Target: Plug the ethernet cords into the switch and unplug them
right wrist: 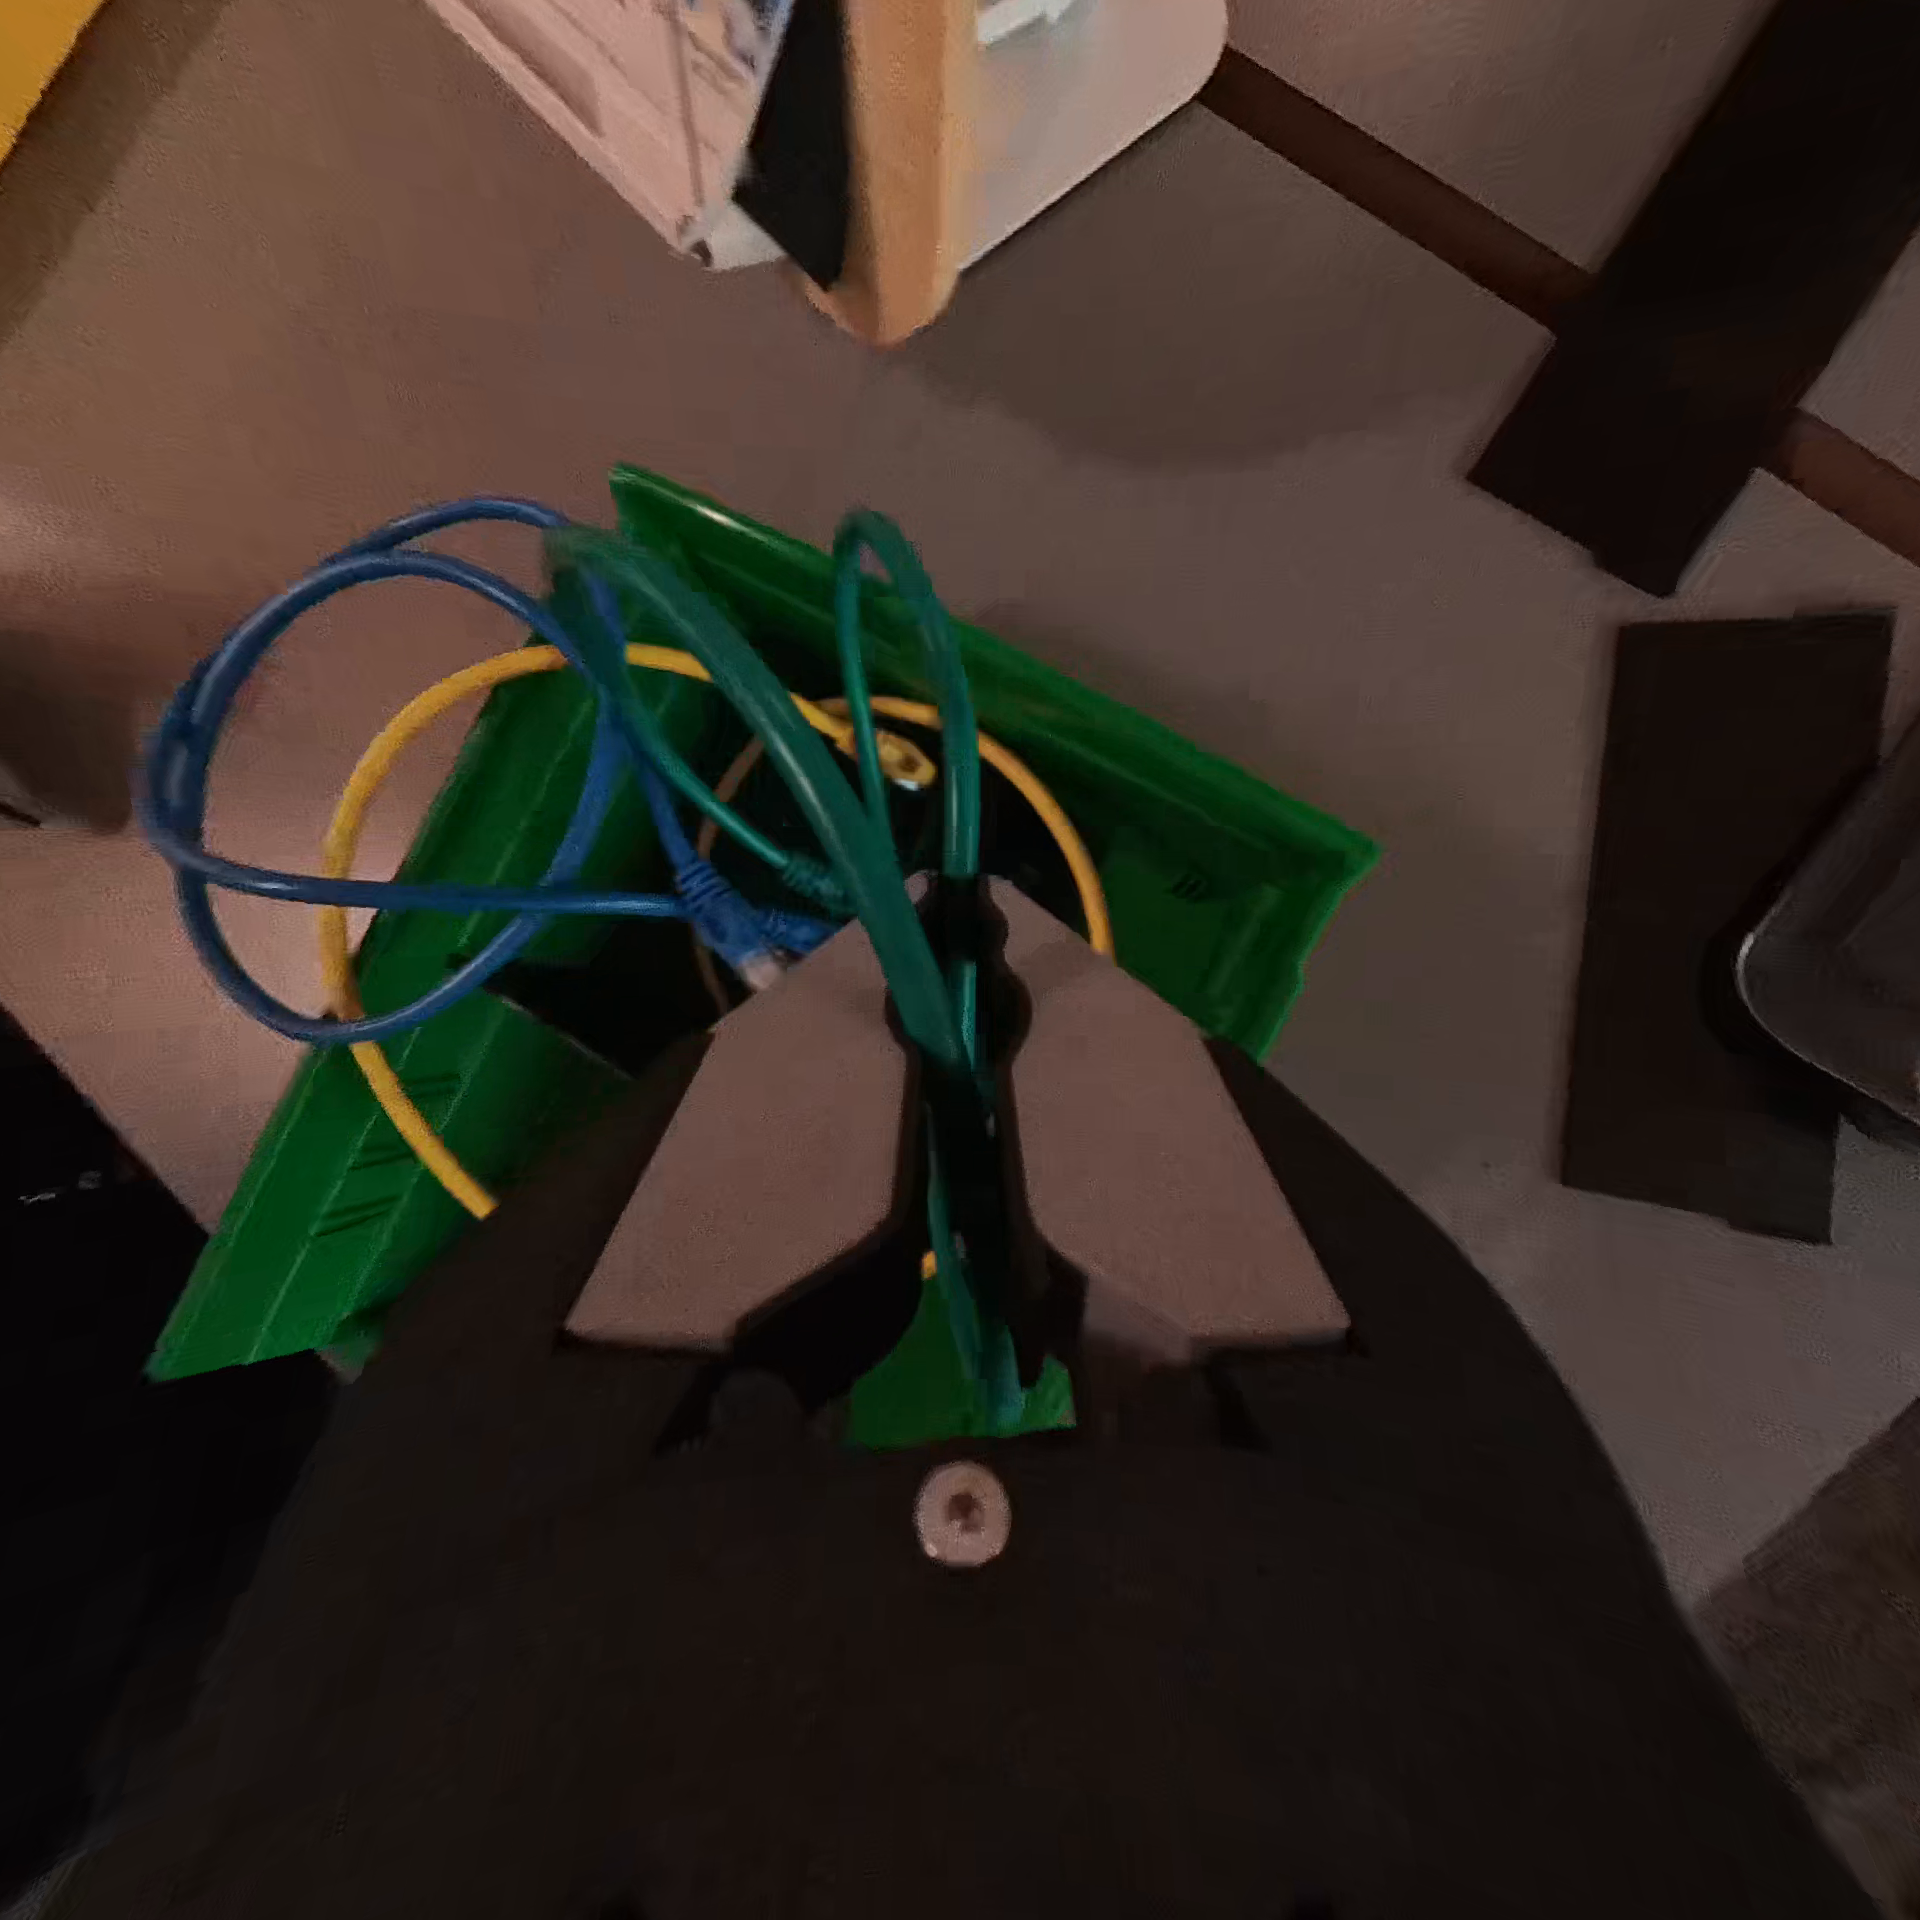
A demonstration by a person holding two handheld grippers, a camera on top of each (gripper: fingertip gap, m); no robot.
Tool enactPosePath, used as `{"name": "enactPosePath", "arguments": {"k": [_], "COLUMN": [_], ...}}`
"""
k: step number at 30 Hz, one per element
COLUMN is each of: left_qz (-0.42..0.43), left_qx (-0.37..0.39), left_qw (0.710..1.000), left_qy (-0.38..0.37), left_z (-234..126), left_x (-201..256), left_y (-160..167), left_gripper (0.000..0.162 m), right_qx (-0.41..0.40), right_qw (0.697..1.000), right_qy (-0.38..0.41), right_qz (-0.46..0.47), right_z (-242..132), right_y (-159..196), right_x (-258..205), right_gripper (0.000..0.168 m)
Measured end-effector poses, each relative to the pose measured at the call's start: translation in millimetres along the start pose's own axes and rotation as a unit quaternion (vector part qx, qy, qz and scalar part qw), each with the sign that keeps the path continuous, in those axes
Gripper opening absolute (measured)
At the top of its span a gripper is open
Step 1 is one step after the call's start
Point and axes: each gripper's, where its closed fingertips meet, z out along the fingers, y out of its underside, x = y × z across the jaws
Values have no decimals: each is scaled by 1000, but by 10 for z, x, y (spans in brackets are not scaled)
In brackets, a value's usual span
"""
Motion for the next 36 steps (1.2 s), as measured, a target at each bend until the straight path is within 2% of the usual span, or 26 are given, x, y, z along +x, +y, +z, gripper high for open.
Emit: {"name": "enactPosePath", "arguments": {"k": [3,6,9,13,16,17,20,22,27,30,32,33,34,36], "left_qz": [1,0,-3,-9,-13,-12,-9,-13,-31,-35,-43,-44,-42,-31], "left_qx": [-3,-4,-3,-4,-3,-2,1,7,41,50,58,61,60,48], "left_qw": [1000,1000,1000,1000,1000,1000,1000,1000,998,998,997,997,997,998], "left_qy": [2,6,8,14,18,18,14,-3,-28,-32,-18,-7,-4,-14], "left_z": [5,7,3,6,5,2,-3,-16,-87,-98,-75,-57,-37,-1], "left_x": [6,12,11,11,11,14,10,-38,-132,-138,-73,-25,6,23], "left_y": [7,11,8,10,8,7,1,-16,-92,-115,-150,-167,-171,-150], "left_gripper": [0,0,0,0,0,0,0,0,0,0,0,0,0,0], "right_qx": [-44,-98,-120,-190,-221,-218,-192,-157,-44,39,114,127,114,107], "right_qw": [997,987,981,955,934,930,948,964,989,995,991,989,990,990], "right_qy": [55,128,150,219,262,271,240,207,137,91,23,-2,-2,51], "right_qz": [25,2,-17,-64,-105,-117,-87,-60,-26,21,62,81,86,72], "right_z": [128,316,465,489,401,355,269,207,-53,-255,-370,-375,-345,-326], "right_y": [142,323,372,423,386,345,267,196,-14,-156,-297,-315,-278,-255], "right_x": [305,572,637,715,707,702,581,466,143,15,-144,-208,-214,-119], "right_gripper": [3,4,5,5,15,19,59,79,95,111,108,106,106,112]}}
